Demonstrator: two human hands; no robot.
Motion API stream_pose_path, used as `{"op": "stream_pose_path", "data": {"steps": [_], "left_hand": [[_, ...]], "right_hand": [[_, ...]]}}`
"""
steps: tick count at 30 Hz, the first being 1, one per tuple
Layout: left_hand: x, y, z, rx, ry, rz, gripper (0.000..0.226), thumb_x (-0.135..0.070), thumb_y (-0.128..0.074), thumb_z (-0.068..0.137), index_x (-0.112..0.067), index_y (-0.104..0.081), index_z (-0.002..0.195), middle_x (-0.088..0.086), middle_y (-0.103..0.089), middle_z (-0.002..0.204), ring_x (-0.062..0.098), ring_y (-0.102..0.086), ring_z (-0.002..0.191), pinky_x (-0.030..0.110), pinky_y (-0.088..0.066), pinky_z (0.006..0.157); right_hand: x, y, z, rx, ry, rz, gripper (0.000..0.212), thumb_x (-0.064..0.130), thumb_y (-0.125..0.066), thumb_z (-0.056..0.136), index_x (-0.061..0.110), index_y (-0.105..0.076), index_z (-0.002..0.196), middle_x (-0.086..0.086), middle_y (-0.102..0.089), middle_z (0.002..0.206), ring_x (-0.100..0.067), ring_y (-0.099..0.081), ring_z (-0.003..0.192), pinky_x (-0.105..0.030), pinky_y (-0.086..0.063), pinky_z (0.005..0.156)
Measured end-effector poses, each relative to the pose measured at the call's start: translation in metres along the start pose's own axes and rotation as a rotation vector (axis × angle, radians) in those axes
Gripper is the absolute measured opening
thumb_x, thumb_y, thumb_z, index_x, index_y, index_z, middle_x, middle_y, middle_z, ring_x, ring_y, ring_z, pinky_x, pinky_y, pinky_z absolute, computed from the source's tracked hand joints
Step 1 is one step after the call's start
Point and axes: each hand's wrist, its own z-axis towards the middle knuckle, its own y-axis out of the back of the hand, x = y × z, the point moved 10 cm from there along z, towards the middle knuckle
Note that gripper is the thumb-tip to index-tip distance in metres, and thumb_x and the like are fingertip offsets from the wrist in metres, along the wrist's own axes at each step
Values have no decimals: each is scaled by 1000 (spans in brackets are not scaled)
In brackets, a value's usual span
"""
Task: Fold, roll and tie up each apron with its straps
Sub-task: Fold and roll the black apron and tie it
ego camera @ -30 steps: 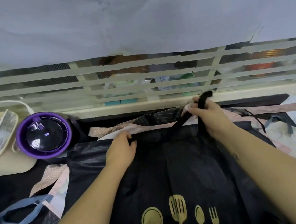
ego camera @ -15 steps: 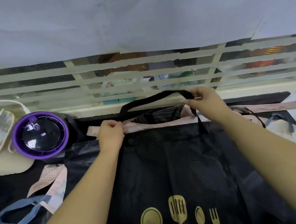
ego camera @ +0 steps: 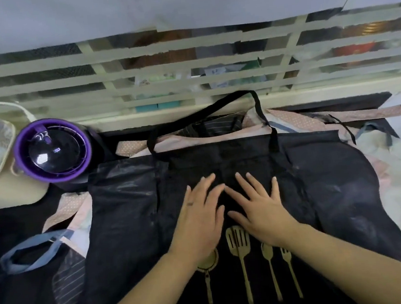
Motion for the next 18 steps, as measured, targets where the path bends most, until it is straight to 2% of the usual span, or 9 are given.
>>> {"op": "stream_pose_path", "data": {"steps": [2, 3, 5, 8, 10, 12, 14, 16, 18], "left_hand": [[4, -40, -19, 260, -5, 161, 74, -58, 1, 85, -30, -11, 152, -5, 1, 161, 18, 2, 148, 42, 5, 119], [9, -51, -24, 321, -18, 236, 77, -62, 7, 80, -33, 1, 152, -5, 10, 160, 18, 11, 148, 43, 11, 117], [16, -57, -25, 343, -42, 313, 75, -65, 12, 78, -36, 15, 147, -6, 19, 158, 19, 18, 146, 46, 15, 116], [21, -63, -23, 391, -36, 321, 73, -66, 13, 78, -39, 18, 146, -6, 23, 157, 18, 22, 145, 47, 13, 117], [17, -62, -24, 404, -35, 352, 74, -67, 10, 81, -38, 14, 148, -5, 21, 158, 18, 21, 145, 48, 11, 117], [11, -61, -26, 414, 3, 406, 66, -63, -7, 93, -35, 9, 151, 0, 16, 160, 23, 14, 147, 50, 8, 116], [3, -49, -24, 336, 57, 420, 62, -47, -32, 100, -28, -7, 153, 8, -2, 158, 32, -6, 145, 50, -1, 118], [-29, -34, -30, 165, -15, 376, 59, -26, -59, 90, -20, -37, 144, 10, -32, 138, 34, -40, 125, 48, -27, 113], [-53, -33, -47, 30, -132, 256, 52, -17, -74, 76, -19, -58, 126, 7, -49, 116, 29, -58, 96, 43, -48, 94]], "right_hand": [[-11, -7, 7, -17, 0, -85, 85, 72, 13, 73, 40, -1, 151, 6, 11, 160, -19, 18, 146, -62, 19, 105], [-17, -8, 12, -14, -4, -125, 85, 73, 15, 73, 41, 1, 150, 6, 13, 160, -20, 18, 146, -62, 20, 105], [-26, -7, 18, 5, -30, -157, 82, 70, 14, 74, 40, 4, 150, 8, 14, 160, -19, 18, 146, -60, 19, 107], [-30, 4, 9, -50, -74, -113, 72, 64, 0, 87, 33, -6, 152, 1, 4, 162, -20, 11, 148, -57, 12, 113], [-21, 17, -21, -220, -59, -71, 67, 57, -12, 92, 26, -24, 151, -5, -16, 160, -24, -6, 148, -55, 5, 116], [-3, 13, -65, -333, 16, -73, 58, 50, -27, 95, 22, -41, 143, -7, -33, 153, -26, -23, 144, -55, -5, 116], [8, -10, -93, -304, 41, -71, 53, 49, -34, 95, 22, -49, 139, -5, -39, 150, -25, -30, 140, -56, -10, 114], [-1, -35, -107, -203, -24, -94, 54, 52, -32, 95, 25, -47, 139, -3, -41, 149, -25, -33, 140, -60, -20, 111], [-13, -48, -106, -129, -80, -110, 58, 55, -24, 95, 26, -41, 143, -2, -38, 152, -25, -33, 141, -63, -29, 107]]}}
